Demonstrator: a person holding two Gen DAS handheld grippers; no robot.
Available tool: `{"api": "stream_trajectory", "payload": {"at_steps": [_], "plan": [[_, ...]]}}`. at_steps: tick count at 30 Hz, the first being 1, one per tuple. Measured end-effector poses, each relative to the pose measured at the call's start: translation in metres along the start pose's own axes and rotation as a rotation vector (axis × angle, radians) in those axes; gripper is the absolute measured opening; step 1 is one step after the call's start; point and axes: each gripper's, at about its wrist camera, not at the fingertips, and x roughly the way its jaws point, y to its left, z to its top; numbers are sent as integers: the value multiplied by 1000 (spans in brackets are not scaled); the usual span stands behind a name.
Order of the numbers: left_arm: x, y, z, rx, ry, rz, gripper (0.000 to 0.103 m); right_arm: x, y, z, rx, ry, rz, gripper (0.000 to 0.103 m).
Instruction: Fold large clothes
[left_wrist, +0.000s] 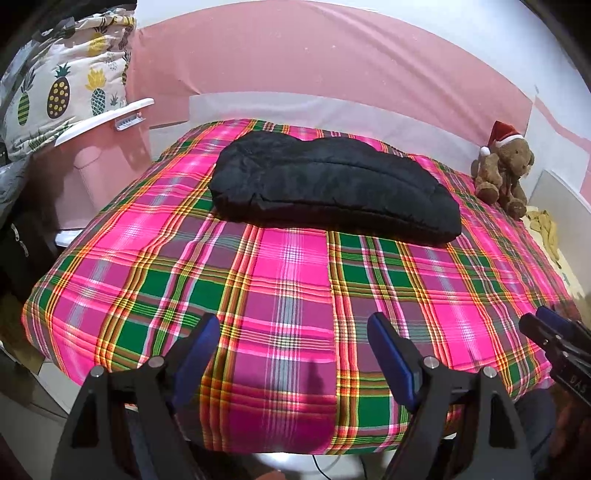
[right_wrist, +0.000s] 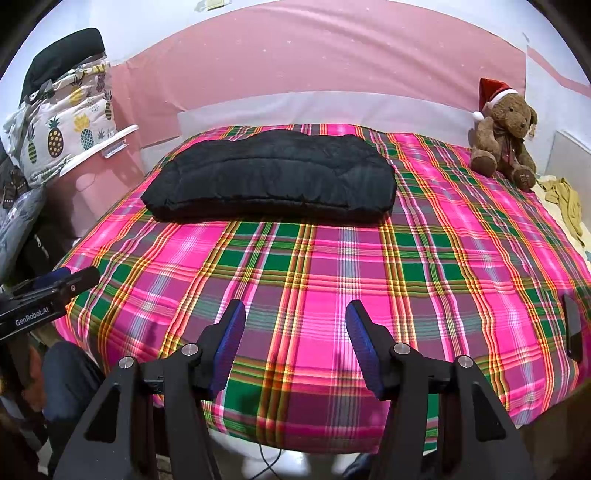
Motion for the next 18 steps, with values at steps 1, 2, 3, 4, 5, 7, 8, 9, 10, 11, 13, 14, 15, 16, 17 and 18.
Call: {"api": "stream_trajectory", "payload": {"at_steps": [1,2,3,4,5,7,8,9,10,11,13,14,15,16,17,18], "plan": [[0,0,0,0,-2,2,83,0,0,0,0,-1,0,57],[-1,0,0,-2,-3,3,83,0,1,0,0,-1,-1,57],[-1,0,0,-2,-4,4,83,0,1,0,0,-1,-1,57],[-1,0,0,-1,-7,6,83,0,1,0,1,-1,1,57],[-2,0,0,0,-11,15,83,0,1,0,0,-1,1,57],[-2,0,0,-1,-14,19,83,-1,1,-1,-1,0,-1,57],[-1,0,1,-3,-14,22,83,-1,1,-1,1,0,1,57],[-2,0,0,-4,-14,25,83,0,1,-1,2,0,1,57],[-1,0,0,-7,-14,27,83,-1,1,-2,1,1,-1,57],[-1,1,0,-10,-14,28,83,-1,1,-1,1,0,-2,57],[-1,2,0,-18,-14,29,83,0,1,-2,1,1,-3,57],[0,2,0,-20,-15,26,83,0,1,-3,1,2,-3,57],[0,2,0,-20,-14,26,83,0,1,-3,2,4,-3,57],[0,2,0,-21,-14,26,83,0,0,-4,3,4,-3,57],[0,2,1,-22,-15,24,83,1,-1,-4,3,5,-3,57],[0,2,0,-23,-15,23,83,1,-1,-4,4,5,-3,57]]}}
